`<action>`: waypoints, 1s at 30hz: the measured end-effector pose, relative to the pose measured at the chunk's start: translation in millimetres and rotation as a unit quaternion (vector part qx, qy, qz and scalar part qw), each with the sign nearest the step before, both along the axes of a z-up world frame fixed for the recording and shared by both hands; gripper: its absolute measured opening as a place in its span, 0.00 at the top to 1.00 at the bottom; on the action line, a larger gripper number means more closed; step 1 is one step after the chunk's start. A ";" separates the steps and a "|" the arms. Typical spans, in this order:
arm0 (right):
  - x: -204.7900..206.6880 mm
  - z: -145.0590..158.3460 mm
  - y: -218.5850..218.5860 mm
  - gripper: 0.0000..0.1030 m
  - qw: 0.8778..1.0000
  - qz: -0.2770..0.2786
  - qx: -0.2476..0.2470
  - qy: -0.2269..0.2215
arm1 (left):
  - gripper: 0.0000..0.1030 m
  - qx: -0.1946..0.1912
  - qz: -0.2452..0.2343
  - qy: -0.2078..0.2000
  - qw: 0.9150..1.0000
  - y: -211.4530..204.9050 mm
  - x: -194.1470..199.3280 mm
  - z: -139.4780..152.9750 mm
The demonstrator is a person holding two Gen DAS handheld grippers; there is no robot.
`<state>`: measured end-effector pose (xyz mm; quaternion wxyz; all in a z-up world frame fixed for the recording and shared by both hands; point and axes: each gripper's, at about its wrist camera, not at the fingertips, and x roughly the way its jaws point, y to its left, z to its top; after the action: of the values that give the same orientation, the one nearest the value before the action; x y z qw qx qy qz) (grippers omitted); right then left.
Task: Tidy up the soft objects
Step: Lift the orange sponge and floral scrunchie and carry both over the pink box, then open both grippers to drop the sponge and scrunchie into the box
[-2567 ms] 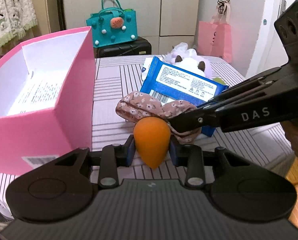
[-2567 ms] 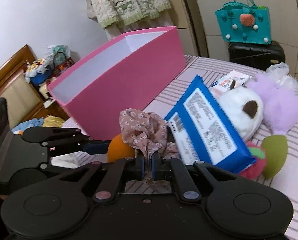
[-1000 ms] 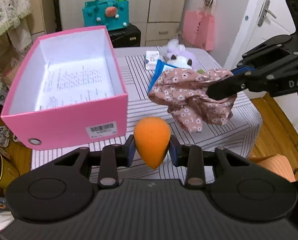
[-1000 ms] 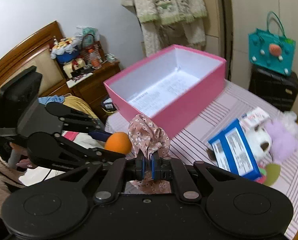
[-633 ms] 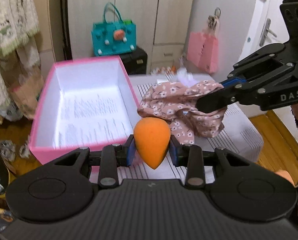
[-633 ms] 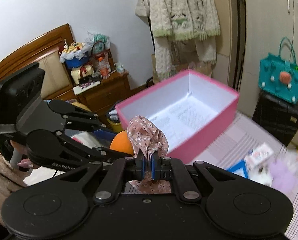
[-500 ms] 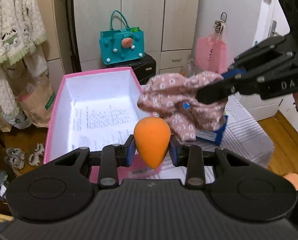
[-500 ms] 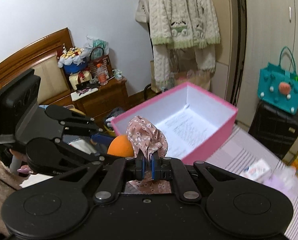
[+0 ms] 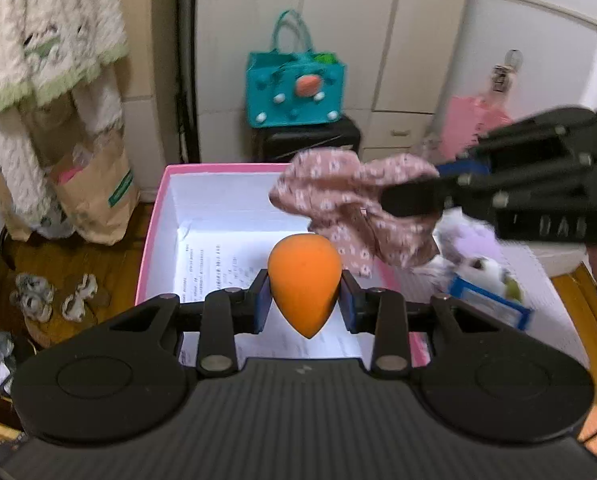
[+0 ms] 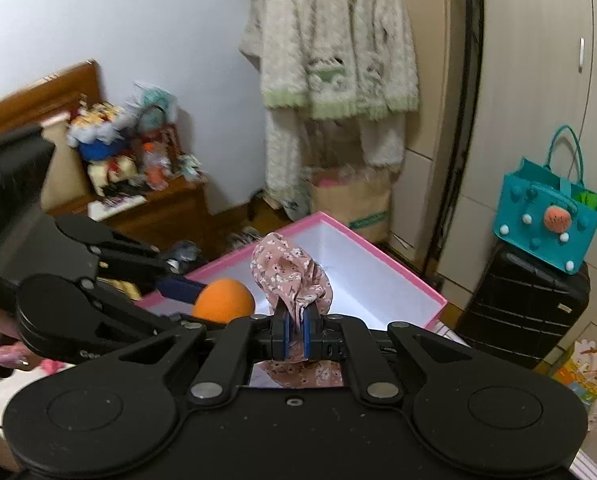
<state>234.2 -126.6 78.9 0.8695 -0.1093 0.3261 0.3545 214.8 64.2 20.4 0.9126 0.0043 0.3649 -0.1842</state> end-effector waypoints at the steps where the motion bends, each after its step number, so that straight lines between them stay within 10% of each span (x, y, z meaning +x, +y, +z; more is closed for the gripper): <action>1: 8.6 -7.8 3.8 0.92 1.000 -0.002 -0.010 0.000 | 0.67 -0.001 0.006 0.010 1.000 0.6 11.5 -4.9; 15: 82.5 -85.3 34.9 0.92 0.990 0.017 -0.140 -0.009 | 0.67 0.021 0.048 0.091 0.994 -3.3 118.2 -60.7; 30: 112.7 -115.6 59.6 0.88 0.979 0.083 -0.172 0.074 | 0.66 0.030 0.071 0.150 0.986 -5.0 160.4 -99.9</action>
<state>346.9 -67.0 -36.6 0.7787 -0.2577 0.4355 0.3709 375.3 59.1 -79.6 0.8579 -0.0214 0.5022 -0.1066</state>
